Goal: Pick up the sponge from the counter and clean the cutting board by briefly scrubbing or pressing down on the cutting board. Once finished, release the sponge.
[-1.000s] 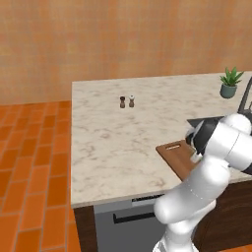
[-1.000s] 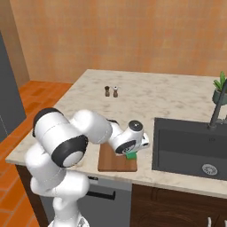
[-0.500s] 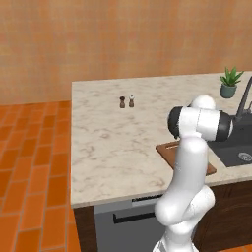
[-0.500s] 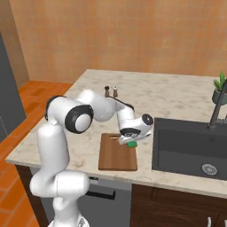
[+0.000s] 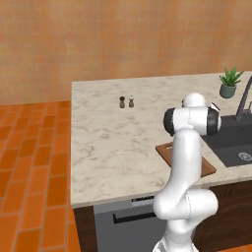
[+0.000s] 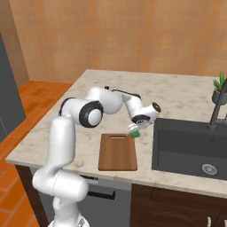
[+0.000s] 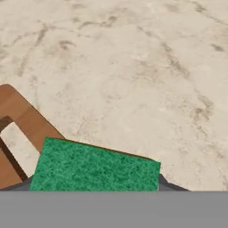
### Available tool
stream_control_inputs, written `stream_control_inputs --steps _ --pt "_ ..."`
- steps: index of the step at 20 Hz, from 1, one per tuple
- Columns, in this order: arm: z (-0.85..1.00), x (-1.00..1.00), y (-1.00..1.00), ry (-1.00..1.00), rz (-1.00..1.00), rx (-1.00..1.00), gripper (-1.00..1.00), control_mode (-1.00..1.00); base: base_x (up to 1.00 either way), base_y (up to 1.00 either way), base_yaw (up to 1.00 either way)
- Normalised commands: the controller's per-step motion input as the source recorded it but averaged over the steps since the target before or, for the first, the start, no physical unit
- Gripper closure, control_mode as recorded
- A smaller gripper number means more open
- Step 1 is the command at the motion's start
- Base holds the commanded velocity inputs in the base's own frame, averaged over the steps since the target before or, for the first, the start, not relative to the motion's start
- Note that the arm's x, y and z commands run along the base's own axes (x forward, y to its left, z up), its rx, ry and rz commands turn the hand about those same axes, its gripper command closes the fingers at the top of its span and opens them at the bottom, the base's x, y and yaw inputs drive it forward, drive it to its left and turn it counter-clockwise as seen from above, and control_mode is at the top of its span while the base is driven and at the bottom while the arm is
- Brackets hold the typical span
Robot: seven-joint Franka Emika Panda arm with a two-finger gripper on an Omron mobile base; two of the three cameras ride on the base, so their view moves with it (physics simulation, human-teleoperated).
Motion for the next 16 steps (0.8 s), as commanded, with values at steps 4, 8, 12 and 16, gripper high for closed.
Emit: stream_control_inputs --steps 4,8,12,16 --pt "0.08 -0.16 1.00 0.00 0.14 -0.43 1.00 -1.00 0.00 0.00 0.00" --pt "-0.07 -0.43 1.00 -0.08 0.03 -0.31 1.00 -1.00 0.00 0.00 0.00" --pt "-0.10 -0.54 1.00 -0.07 0.03 -0.10 1.00 -1.00 0.00 0.00 0.00" --pt "0.16 -0.41 1.00 -0.01 0.19 -0.32 1.00 -1.00 0.00 0.00 0.00"
